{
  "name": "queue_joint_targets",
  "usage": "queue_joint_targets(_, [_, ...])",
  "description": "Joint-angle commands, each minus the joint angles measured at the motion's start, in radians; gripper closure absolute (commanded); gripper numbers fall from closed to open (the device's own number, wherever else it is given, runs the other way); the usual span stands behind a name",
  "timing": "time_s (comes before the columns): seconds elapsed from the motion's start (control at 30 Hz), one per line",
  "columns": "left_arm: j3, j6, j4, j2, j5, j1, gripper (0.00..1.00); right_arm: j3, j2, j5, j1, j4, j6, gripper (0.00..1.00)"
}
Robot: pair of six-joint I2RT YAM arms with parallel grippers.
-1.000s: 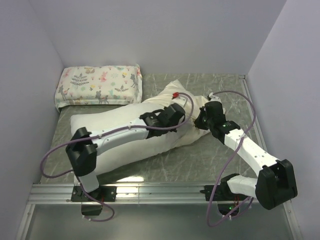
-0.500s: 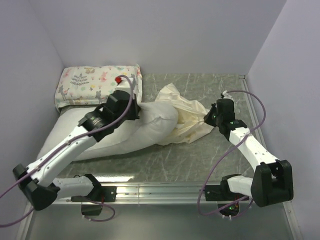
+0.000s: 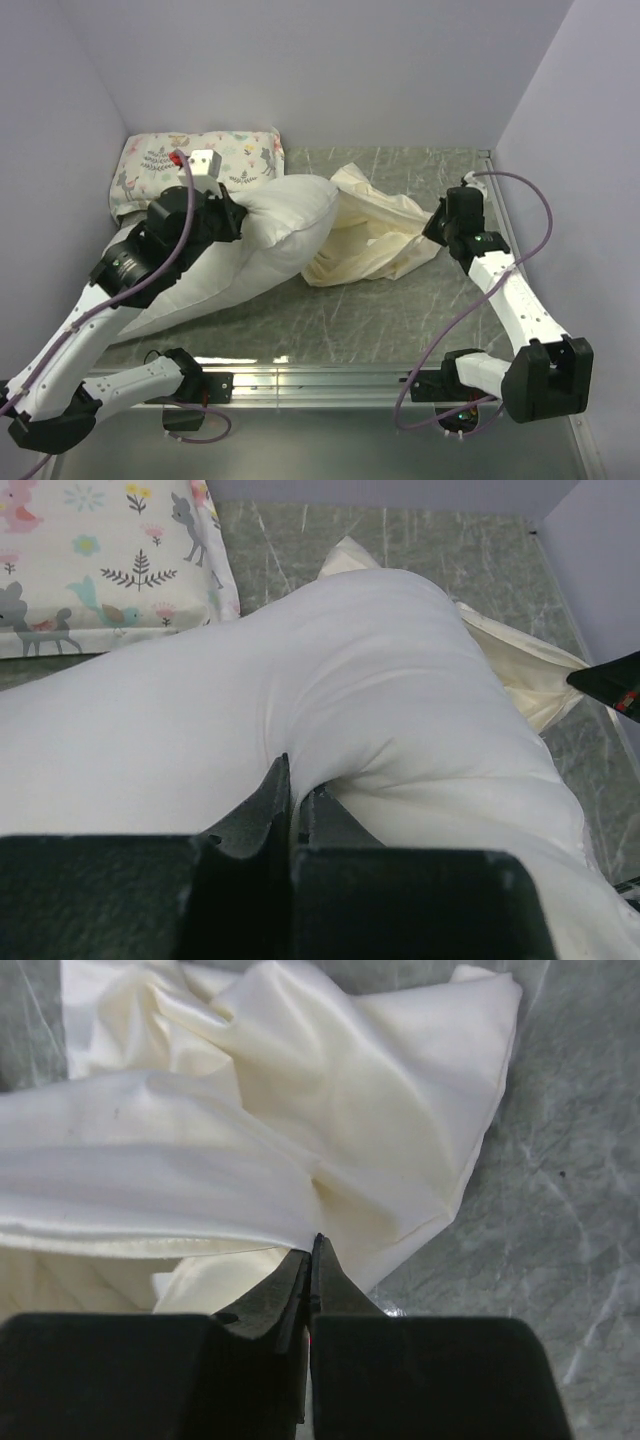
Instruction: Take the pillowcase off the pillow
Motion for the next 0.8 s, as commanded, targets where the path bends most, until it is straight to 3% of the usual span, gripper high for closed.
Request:
queue_joint_targets(0.0, [0.105, -0.009, 0.096, -0.060, -0.016, 0.001, 1.00, 0.127, -0.040, 0.057, -0.048, -0.051, 0.005, 1.00])
queue_joint_targets(0.33, [0.131, 0.000, 0.091, -0.112, 0.053, 0.003, 1.00, 0.348, -0.043, -0.030, -0.224, -0.160, 0.010, 1.00])
queue_joint_targets(0.6, [0.069, -0.009, 0.131, -0.057, 0.049, 0.001, 0.99, 0.386, -0.104, -0.049, -0.237, -0.180, 0.027, 1.00])
queue_joint_targets(0.77, [-0.004, -0.016, 0.229, 0.004, 0.080, 0.017, 1.00, 0.497, -0.165, 0.014, -0.237, -0.244, 0.016, 1.00])
